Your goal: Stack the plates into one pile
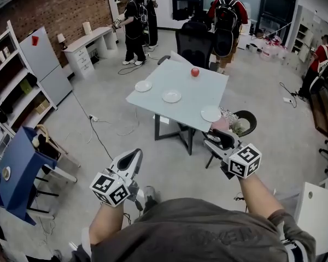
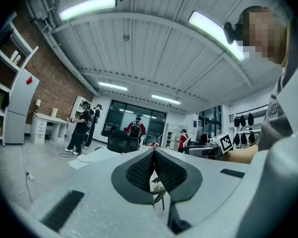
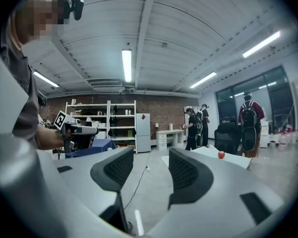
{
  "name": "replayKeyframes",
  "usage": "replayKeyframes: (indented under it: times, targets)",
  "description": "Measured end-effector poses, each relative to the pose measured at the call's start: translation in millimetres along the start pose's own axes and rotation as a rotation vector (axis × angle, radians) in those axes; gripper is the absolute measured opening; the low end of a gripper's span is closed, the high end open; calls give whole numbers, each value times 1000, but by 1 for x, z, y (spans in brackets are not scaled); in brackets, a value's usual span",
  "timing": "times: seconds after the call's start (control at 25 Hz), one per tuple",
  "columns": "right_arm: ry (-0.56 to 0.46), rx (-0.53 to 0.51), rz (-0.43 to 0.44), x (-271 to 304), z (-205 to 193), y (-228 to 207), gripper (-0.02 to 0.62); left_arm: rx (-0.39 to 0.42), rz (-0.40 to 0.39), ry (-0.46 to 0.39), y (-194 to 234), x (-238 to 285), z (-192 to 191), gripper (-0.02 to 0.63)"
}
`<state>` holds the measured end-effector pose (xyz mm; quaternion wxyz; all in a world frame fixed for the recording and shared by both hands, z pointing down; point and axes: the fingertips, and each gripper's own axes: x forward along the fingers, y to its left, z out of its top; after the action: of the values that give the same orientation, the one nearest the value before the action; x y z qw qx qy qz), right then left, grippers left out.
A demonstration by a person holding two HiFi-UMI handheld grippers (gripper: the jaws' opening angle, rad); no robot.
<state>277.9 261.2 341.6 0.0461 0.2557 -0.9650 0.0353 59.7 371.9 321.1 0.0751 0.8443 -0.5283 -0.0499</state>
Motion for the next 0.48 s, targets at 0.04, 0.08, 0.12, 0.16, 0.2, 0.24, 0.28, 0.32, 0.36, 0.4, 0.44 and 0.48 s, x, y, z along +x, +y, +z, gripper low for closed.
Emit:
replayKeyframes:
  times: [0.04,0.08,0.12,0.16,0.2,0.24,0.28,0.32,0.36,0.4,0.44,0.48]
  targets:
    - [7,-3,-2,13,-2,-4,213,-3,-9,0,13,7,-1,5]
    - [14,-8,-2,28,-3,-8,213,-4,-18,-2,28,14,0,5]
    - [18,-12,-4,45,-2,-12,213,-3,-26,-5,44,21,1,5]
    - [19,-14,-7,63,-1,-17,213,-1,-33,-7,63,28,4,5]
    - [16,-11,-12,82,2,-21,213,1,-41,-7,83,35,8,5]
    - [13,-7,-17,101,6,-24,213,3,-48,-5,104,43,12,5]
    - [10,-6,-21,121,11,-28,213,7,-57,-3,125,50,17,5]
    - [8,-8,-23,142,17,-31,213,12,-65,-1,146,58,23,5]
    - [6,-11,-24,163,22,-35,213,22,-72,0,167,66,29,5]
    - [1,-13,-25,185,28,-39,213,32,-79,2,188,74,35,5]
    - [-5,-13,-27,205,34,-44,213,39,-86,3,209,82,41,5]
    - [-11,-11,-30,225,39,-49,213,42,-93,5,228,90,46,5]
